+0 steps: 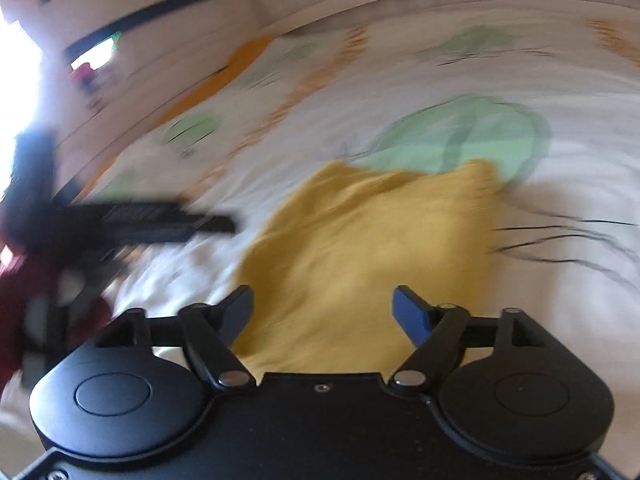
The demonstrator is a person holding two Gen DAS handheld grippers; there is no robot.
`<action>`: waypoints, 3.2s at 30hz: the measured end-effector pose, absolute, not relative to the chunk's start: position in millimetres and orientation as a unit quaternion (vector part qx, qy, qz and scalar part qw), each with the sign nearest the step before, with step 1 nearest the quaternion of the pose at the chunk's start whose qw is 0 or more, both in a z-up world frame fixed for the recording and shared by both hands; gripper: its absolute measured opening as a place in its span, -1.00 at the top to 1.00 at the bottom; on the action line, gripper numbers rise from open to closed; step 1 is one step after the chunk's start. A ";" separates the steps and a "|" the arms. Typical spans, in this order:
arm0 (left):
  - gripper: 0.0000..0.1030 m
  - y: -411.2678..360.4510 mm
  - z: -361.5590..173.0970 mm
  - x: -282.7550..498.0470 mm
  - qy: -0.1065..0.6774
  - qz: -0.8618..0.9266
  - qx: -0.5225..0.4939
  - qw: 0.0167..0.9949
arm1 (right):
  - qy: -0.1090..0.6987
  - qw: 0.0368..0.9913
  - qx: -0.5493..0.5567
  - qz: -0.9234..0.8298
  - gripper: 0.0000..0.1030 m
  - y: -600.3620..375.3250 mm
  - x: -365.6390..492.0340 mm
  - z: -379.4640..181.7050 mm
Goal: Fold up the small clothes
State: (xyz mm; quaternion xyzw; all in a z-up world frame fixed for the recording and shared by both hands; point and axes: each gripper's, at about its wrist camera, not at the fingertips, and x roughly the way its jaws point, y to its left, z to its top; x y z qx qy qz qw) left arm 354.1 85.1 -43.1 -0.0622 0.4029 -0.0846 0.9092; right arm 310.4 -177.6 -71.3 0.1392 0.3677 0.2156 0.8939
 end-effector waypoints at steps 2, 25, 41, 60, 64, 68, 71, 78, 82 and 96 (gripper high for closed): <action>-0.87 80.1 -45.4 354.3 0.400 -0.087 -0.057 0.911 | 0.367 0.897 0.163 0.183 -0.72 -195.5 317.5 -73.0; -0.86 87.5 -82.3 343.3 0.484 -0.126 -0.080 0.862 | 0.388 0.903 0.134 0.122 -0.91 -213.2 397.9 -121.0; -0.86 88.7 -82.5 324.7 0.515 -0.159 -0.132 0.832 | 0.384 0.868 0.224 0.221 -0.93 -238.0 390.0 -124.9; -0.85 82.2 -99.3 347.2 0.472 -0.184 -0.189 0.841 | 0.365 0.840 0.300 0.268 -1.00 -241.4 402.1 -135.4; -0.43 92.1 -104.0 348.1 0.489 -0.218 -0.259 0.804 | 0.355 0.822 0.338 0.289 -0.94 -255.3 394.8 -139.9; -0.27 81.8 -108.9 349.6 0.495 -0.215 -0.226 0.811 | 0.360 0.815 0.351 0.288 -0.54 -260.5 390.8 -142.2; 0.55 82.5 -109.1 351.7 0.488 -0.219 -0.248 0.808 | 0.391 0.809 0.350 0.266 0.27 -258.0 394.1 -148.5; 0.55 74.1 -100.9 330.9 0.480 -0.248 -0.292 0.789 | 0.397 0.816 0.350 0.233 0.34 -263.0 365.7 -117.1; 0.55 53.6 -100.0 297.7 0.499 -0.273 -0.306 0.764 | 0.422 0.816 0.329 0.218 0.34 -276.4 330.7 -95.3; 0.55 26.6 -119.4 165.7 0.545 -0.248 -0.194 0.777 | 0.472 0.842 0.231 0.123 0.20 -324.8 208.7 -68.2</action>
